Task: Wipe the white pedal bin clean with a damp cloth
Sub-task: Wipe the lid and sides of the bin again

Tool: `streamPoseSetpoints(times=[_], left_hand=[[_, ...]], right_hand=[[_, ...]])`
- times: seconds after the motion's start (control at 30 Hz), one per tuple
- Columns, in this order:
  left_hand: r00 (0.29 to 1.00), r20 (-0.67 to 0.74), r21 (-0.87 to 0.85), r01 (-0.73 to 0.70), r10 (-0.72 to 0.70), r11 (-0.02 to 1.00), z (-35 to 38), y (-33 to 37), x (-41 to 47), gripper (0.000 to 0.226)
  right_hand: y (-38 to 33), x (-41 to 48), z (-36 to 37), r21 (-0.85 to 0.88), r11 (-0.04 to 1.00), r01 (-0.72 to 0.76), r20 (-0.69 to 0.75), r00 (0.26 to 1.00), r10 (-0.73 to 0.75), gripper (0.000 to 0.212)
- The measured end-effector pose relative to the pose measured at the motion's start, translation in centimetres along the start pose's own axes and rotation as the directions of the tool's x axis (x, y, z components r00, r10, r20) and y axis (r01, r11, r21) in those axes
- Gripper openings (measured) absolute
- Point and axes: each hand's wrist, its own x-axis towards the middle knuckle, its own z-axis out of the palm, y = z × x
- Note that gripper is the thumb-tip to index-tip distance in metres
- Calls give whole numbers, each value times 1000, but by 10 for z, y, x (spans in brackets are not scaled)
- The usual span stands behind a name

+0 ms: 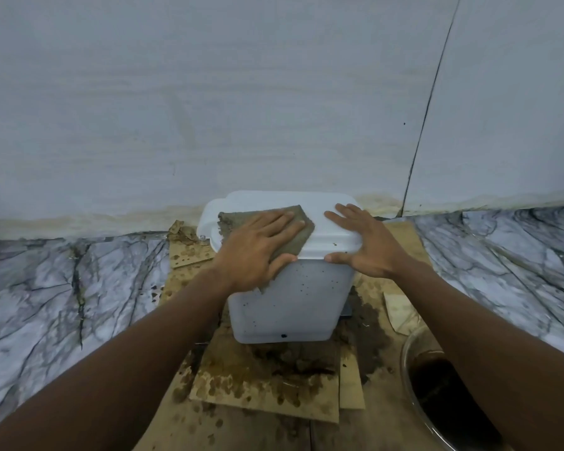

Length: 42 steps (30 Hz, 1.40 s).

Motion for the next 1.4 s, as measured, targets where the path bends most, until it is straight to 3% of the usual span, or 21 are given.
streamPoseSetpoints(times=[0.3,0.5,0.73,1.0,1.27,1.4], left_hand=[[980,-59,-176,178,-191,968,-17,-49,-57,70],[981,-68,-180,166,-180,970,-16,-19,-19,65],[980,43,-259,198,-194,945,-14,17,39,56],[953,78,-300,303,-294,904,-38,-44,-15,61],[956,52,-233,291,-287,928,-21,-19,10,72],[980,43,-191,201,-197,961,-8,17,44,62]], right_hand=[[-2,4,4,17,1000,10,-4,1000,-10,90],[-3,3,1,7,1000,-19,6,1000,19,88],[0,2,1,20,1000,-9,1,1000,9,89],[0,5,2,49,999,-3,6,1000,3,91],[-5,5,1,18,999,-36,13,999,36,89],[-3,5,0,6,1000,-29,14,999,29,89]])
